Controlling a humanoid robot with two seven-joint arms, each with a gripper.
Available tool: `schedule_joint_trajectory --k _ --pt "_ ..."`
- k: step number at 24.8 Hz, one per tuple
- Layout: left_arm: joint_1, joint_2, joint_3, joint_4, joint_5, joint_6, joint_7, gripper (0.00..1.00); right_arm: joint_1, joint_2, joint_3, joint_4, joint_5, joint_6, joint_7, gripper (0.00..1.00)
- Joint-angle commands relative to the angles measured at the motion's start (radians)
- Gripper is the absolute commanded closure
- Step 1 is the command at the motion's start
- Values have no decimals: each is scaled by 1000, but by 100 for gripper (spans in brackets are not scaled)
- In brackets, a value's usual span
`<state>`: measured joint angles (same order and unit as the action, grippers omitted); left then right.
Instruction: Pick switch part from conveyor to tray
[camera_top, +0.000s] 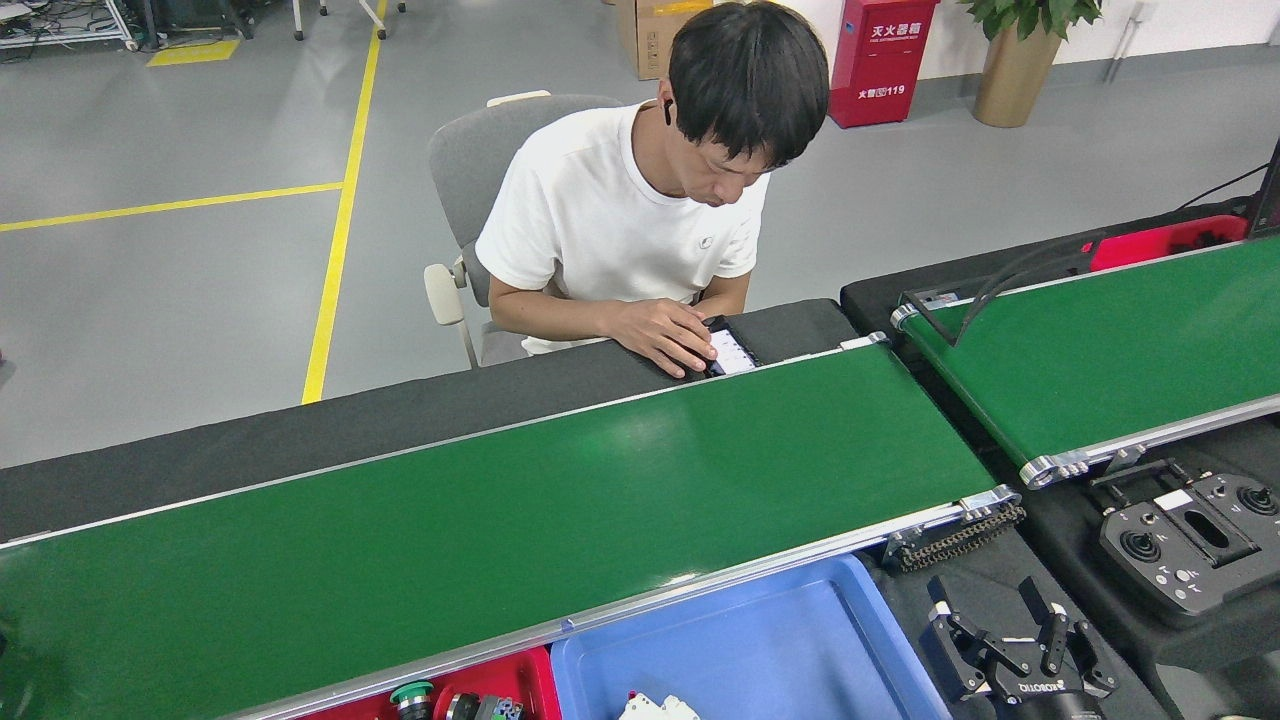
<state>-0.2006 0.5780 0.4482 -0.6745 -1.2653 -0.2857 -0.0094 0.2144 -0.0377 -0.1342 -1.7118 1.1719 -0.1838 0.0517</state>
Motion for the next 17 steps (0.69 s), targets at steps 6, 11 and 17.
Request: schedule_joint_trajectory --k 6,11,17 --pt "1 -7 0 -17 60 -102 34 93 -7 4 -4 -9 -3 0 -7 2" --pt "176 -67 6 -313 170 -122 32 94 -7 4 -5 -11 -3 1 -7 2" --pt "507 -211 9 -873 207 -125 26 93 0 2 -33 -12 -3 0 -9 2"
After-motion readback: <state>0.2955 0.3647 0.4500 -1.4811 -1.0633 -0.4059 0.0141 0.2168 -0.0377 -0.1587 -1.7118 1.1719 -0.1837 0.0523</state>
